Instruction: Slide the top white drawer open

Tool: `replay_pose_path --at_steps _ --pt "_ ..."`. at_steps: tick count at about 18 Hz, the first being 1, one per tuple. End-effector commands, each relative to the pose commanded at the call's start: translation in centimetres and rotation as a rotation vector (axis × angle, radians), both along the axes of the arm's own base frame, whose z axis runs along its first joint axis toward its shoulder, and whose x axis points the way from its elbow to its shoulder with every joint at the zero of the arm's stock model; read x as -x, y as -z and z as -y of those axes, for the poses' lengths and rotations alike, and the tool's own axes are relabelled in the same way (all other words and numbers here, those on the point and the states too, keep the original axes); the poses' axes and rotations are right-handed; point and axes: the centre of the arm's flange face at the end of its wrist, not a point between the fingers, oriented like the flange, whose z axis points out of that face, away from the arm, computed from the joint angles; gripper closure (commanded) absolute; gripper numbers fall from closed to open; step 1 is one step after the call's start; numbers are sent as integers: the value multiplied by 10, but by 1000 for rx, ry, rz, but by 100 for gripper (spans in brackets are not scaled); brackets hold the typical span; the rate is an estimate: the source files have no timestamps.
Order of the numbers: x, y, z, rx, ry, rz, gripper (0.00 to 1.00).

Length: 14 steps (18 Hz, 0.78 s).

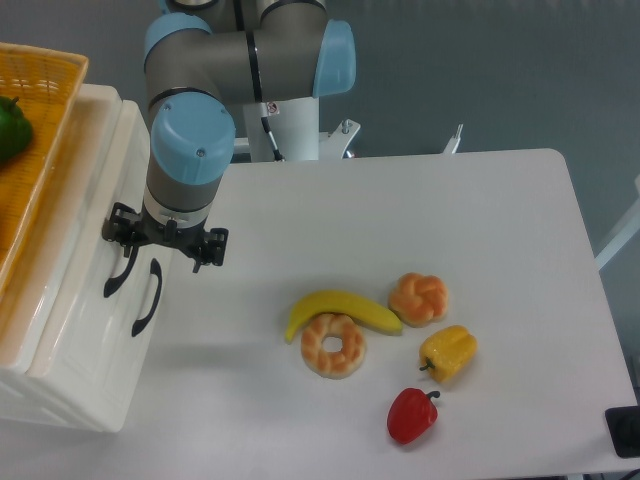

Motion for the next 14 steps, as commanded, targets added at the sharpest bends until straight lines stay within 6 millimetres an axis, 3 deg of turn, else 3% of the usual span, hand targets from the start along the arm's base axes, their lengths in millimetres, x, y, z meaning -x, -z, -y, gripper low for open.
replay_pose_path --at_steps 14 --pt "1 2 1 1 4 -11 0"
